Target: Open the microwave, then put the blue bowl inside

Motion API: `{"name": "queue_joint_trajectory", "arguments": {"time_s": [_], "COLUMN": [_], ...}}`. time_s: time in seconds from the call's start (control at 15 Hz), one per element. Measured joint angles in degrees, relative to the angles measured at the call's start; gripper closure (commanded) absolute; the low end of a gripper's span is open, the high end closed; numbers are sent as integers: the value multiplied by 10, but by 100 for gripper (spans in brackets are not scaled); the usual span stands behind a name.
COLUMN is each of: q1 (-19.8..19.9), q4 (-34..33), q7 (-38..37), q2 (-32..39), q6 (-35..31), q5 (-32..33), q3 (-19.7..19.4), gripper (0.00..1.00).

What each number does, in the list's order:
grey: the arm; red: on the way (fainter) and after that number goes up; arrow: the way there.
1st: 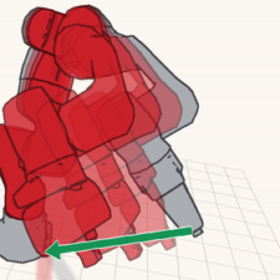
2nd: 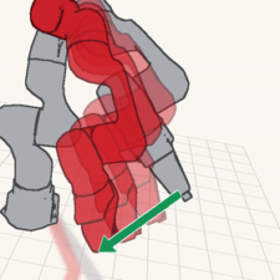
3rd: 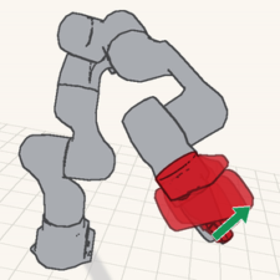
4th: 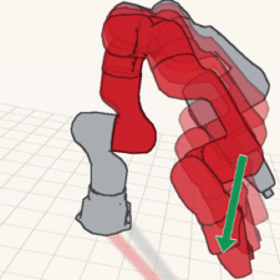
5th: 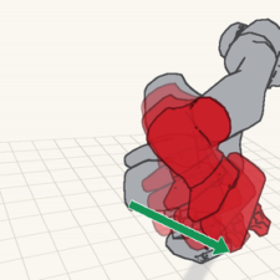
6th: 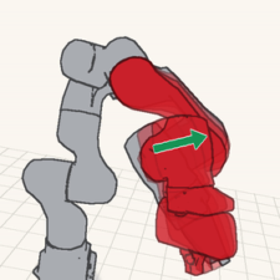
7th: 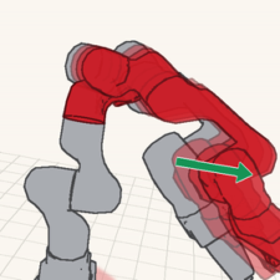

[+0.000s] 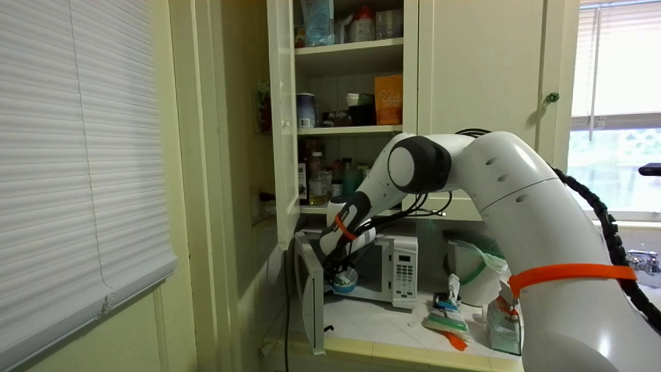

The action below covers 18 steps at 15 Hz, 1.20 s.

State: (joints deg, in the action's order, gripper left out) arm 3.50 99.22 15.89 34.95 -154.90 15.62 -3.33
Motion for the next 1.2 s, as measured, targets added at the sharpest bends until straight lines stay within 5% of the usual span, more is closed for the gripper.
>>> {"name": "queue_joint_trajectory", "arguments": {"time_s": [0.07,0.53,0.6,0.73,0.8,1.2], "q1": [0,7,7,10,10,10], "q4": [-2,-32,-35,-42,-45,-60], "q7": [-2,-5,-8,-15,-21,-48], "q2": [2,14,14,17,19,27], "q6": [5,57,61,63,64,64], "q5": [-1,-19,-21,-22,-22,-22], "q3": [0,5,5,4,4,2], "gripper": [28,83,78,50,49,6]}}
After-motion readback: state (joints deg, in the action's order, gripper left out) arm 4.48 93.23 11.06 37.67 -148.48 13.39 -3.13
